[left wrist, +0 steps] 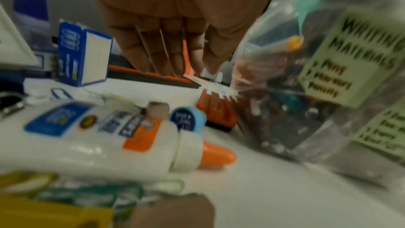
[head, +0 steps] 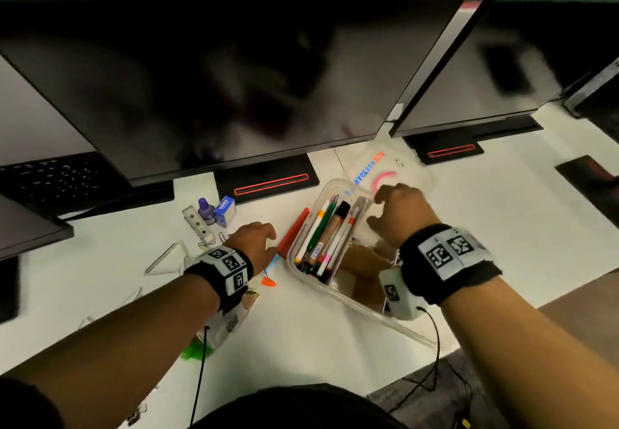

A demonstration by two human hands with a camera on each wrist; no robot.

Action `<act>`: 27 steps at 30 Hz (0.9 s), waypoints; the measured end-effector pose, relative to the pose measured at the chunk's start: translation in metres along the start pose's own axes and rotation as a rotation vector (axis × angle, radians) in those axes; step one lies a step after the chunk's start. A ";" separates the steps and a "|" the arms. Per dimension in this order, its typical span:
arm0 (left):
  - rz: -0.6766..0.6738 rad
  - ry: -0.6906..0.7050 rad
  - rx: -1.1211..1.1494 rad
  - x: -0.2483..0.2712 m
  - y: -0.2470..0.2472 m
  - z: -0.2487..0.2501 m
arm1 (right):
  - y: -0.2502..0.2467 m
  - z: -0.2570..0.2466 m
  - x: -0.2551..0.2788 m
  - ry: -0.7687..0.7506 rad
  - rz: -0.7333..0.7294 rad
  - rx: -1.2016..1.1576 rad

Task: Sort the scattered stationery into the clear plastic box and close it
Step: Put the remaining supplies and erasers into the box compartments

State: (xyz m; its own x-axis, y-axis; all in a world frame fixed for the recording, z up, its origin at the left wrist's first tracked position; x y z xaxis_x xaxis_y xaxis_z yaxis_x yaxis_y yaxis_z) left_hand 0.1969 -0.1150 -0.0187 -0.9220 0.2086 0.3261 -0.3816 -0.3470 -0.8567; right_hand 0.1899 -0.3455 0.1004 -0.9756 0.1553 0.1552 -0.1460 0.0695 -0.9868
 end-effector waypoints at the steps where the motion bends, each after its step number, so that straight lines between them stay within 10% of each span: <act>1: -0.015 0.001 -0.018 -0.004 0.005 0.003 | 0.005 -0.011 0.004 -0.064 -0.005 -0.021; 16: -0.226 -0.065 -0.012 -0.046 0.038 0.040 | 0.041 0.012 -0.002 -0.009 -0.245 -0.009; 27: 0.139 -0.131 0.203 0.005 -0.033 0.016 | 0.024 0.014 0.000 -0.043 -0.150 -0.123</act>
State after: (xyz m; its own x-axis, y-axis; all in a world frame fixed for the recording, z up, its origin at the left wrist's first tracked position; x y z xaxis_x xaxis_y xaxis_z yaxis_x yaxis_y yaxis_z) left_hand 0.2034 -0.1173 0.0175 -0.9620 0.0307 0.2712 -0.2440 -0.5426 -0.8038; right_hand 0.1845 -0.3574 0.0763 -0.9509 0.0920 0.2957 -0.2719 0.2090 -0.9394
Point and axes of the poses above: each hand's wrist, its own x-axis away from the middle knuckle, its own y-axis out of the palm, z = x × y, the point moved 6 cm from there along -x, towards the middle knuckle, and after that the axes turned 4 degrees about z, right-handed, at the moved point
